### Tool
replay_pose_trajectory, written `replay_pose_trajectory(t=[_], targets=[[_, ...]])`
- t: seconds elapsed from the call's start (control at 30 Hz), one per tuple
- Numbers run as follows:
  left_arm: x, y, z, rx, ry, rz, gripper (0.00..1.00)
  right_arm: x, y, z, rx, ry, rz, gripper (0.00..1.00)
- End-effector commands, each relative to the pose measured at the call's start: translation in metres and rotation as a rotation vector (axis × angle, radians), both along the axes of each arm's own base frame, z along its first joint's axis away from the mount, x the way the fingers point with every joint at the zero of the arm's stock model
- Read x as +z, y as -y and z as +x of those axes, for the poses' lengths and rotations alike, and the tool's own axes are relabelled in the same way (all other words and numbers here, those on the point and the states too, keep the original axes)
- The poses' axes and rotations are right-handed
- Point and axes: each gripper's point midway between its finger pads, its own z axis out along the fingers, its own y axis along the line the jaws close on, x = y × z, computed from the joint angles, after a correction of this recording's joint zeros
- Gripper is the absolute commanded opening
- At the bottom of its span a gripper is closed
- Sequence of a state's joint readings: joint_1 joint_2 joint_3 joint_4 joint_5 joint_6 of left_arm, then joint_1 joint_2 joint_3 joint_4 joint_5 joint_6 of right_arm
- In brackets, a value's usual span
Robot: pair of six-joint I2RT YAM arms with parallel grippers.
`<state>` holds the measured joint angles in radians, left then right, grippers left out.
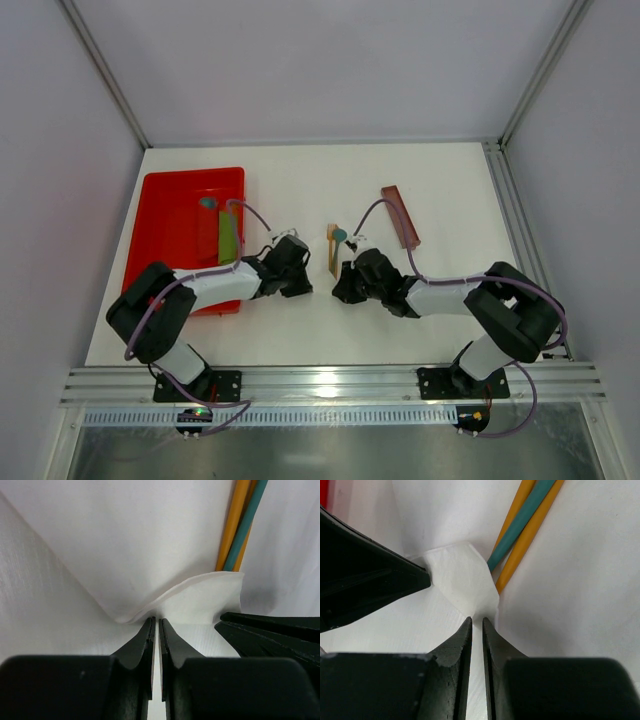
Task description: Place the utensils on the paper napkin and roll it up
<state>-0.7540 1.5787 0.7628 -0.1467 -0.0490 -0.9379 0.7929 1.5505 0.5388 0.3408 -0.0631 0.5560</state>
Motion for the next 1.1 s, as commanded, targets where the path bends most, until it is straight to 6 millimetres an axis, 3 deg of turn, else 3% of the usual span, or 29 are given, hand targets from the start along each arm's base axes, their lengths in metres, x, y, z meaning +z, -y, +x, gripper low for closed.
replay_pose_trajectory(t=[0.0,0.17,0.37,0.63,0.73,1.07], targets=[[0.0,-0.019,0.005,0.047,0.013,0.071,0.11,-0.009,0.012,-0.005,-0.011,-0.003,-0.045,0.16],[-0.004,-0.031,0.005,0.076,-0.005,0.118,0.11,-0.008,0.011,-0.004,-0.009,-0.001,-0.041,0.16],[0.005,-0.041,0.01,0.111,0.002,0.167,0.11,-0.006,0.01,-0.004,-0.003,0.002,-0.043,0.16],[0.041,0.025,0.009,-0.053,0.034,-0.145,0.12,-0.004,0.009,-0.005,-0.003,0.002,-0.037,0.16],[0.042,0.039,0.009,-0.071,0.037,-0.228,0.12,-0.002,0.009,-0.005,0.002,0.0,-0.032,0.16],[0.02,0.055,0.011,-0.099,0.007,-0.276,0.12,0.009,0.006,-0.009,0.035,-0.004,-0.029,0.17]])
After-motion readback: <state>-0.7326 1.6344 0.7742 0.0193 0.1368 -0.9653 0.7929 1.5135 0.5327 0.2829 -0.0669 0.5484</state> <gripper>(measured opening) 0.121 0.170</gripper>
